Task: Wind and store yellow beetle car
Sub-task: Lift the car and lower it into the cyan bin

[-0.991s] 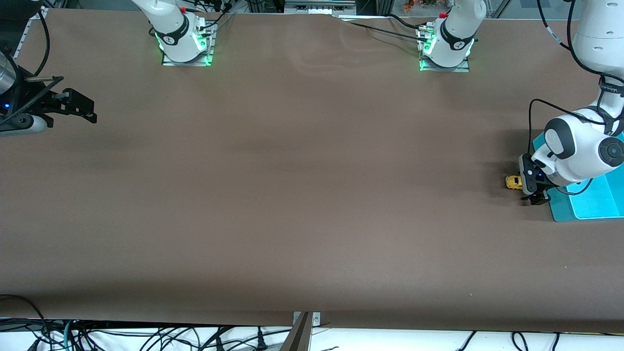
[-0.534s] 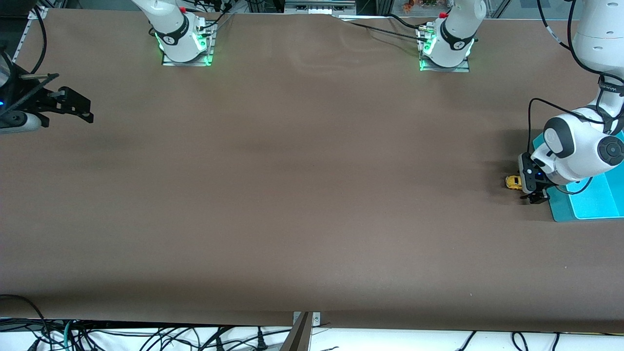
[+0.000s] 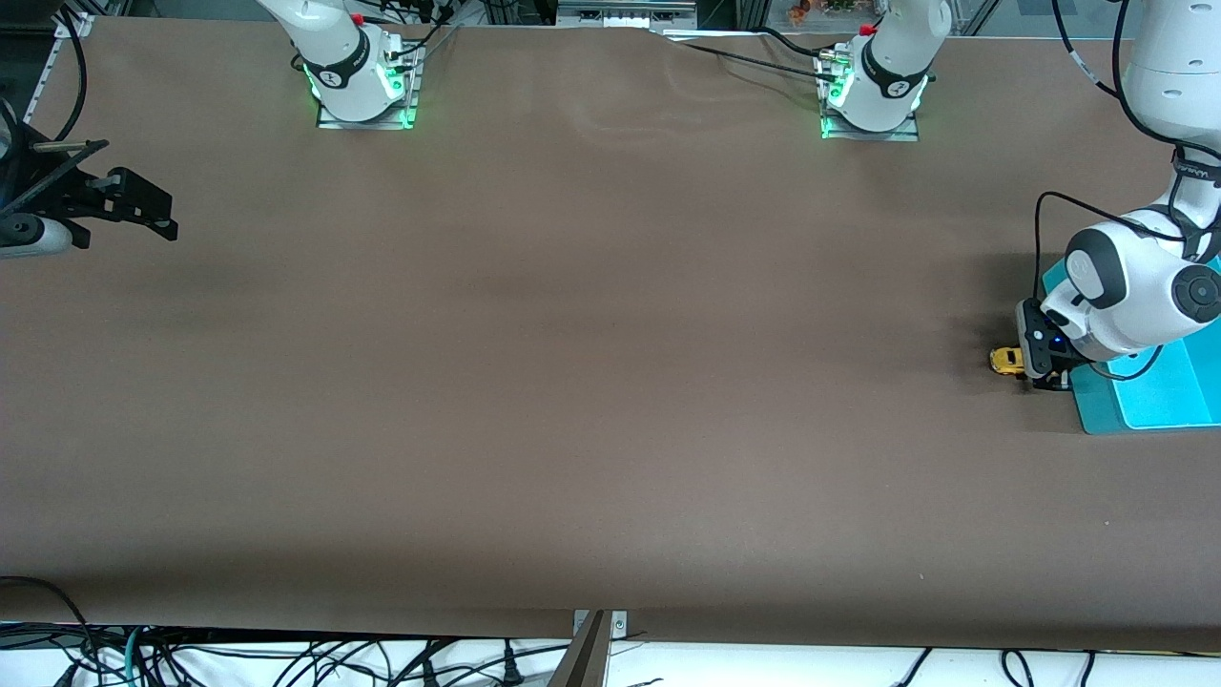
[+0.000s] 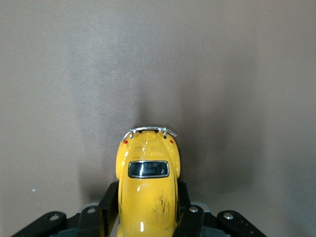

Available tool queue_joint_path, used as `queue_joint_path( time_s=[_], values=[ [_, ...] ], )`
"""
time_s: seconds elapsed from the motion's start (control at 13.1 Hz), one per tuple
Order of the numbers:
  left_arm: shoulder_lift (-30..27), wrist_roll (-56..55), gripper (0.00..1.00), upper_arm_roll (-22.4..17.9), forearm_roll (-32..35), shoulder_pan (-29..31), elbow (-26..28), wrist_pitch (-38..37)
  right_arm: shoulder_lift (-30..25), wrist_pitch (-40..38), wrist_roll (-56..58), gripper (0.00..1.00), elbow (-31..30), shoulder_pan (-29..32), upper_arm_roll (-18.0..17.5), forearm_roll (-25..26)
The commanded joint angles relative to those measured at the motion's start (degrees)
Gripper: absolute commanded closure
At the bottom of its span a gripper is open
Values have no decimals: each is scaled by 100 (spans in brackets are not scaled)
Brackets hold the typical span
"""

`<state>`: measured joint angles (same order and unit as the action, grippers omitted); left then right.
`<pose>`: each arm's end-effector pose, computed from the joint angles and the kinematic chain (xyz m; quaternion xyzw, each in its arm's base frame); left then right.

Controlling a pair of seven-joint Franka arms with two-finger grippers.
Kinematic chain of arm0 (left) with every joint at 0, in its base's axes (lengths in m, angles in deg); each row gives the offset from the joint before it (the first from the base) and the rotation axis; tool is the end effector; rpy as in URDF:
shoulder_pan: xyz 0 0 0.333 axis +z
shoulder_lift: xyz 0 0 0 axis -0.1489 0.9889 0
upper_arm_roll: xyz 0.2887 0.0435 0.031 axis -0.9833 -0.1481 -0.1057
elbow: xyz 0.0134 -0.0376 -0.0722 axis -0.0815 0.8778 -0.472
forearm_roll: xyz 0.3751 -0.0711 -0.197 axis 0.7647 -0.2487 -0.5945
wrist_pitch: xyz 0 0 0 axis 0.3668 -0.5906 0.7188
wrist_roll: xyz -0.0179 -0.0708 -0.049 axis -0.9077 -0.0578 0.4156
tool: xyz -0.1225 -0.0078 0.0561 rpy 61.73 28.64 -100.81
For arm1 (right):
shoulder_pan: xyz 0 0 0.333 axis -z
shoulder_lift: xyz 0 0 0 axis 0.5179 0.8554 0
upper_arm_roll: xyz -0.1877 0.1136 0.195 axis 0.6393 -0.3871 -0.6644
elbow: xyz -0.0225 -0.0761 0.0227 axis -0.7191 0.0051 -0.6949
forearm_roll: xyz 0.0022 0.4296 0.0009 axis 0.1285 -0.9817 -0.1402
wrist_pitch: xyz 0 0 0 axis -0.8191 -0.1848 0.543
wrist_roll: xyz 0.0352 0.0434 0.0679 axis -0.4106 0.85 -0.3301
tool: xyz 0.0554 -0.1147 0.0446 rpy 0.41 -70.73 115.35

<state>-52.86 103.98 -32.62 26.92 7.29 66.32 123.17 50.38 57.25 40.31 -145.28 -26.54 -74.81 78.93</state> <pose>0.5695 0.2115 0.0986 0.7070 -0.7069 -0.0204 0.0037 0.6012 0.0148 0.5621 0.9980 0.0619 -0.0091 0.0073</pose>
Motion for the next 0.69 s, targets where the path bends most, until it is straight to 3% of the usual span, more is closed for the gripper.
queue_joint_path(
  time_s=[0.0, 0.23, 0.61],
  values=[
    [-434, 156, 90, 50, -185, 6, -108, -694, 0, -133, -41, 0, 112, 10, -1, 75],
    [-471, 165, 90, 50, -265, 59, -819, -1906, 0, -133, -41, 0, 112, 10, -10, 75],
    [-480, 33, 90, 50, -274, 58, -1987, -3271, -8, -133, -41, 0, 112, 10, -1, 75]
  ],
)
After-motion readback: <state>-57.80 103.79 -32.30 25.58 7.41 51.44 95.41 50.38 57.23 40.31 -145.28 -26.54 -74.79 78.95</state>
